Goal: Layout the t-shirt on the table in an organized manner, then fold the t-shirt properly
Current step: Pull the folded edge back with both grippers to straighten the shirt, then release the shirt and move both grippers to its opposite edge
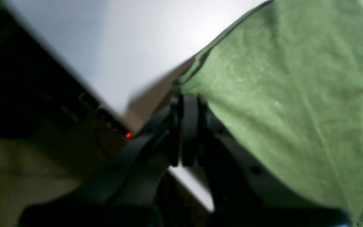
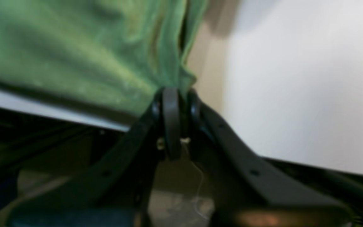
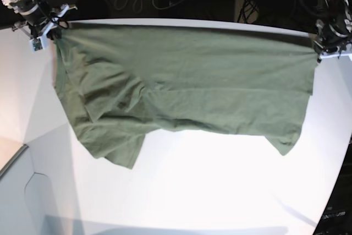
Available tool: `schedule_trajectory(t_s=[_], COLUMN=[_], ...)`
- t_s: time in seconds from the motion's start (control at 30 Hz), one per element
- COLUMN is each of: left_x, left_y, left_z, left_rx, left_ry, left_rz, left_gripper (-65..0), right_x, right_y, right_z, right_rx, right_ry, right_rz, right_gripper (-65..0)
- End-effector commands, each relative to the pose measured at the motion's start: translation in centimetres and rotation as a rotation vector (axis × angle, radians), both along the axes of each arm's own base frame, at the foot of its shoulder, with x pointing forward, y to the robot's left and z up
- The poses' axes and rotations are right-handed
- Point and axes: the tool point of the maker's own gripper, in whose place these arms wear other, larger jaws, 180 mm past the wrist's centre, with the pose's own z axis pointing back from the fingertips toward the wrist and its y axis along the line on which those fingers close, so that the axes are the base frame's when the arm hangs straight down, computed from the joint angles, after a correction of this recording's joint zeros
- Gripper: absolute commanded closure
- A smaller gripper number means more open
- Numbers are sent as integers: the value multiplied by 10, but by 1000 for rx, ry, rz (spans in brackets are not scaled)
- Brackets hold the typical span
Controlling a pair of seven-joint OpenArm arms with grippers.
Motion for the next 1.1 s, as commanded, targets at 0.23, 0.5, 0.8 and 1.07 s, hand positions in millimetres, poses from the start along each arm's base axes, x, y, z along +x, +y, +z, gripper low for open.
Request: schedule_trajectory(t_s=[0.23, 0.5, 0.8, 1.07], left_x=[5, 7, 13, 50], left_y=[-1, 1, 13, 39], left_z=[5, 6, 33, 85], left_rx=[5, 6, 52, 115], left_ry=[-27, -23, -87, -256], left_rz=[5, 1, 17, 84], left_gripper=[-1, -24, -340, -341], right_x=[3, 2, 4, 50], right_y=[-5, -3, -34, -54], right_z=[7, 5, 28, 66], right_rx=[-10, -6, -63, -104], right_ry=[-28, -24, -86, -241], right_rz=[-9, -12, -102, -156], right_gripper=[0, -49, -333, -337])
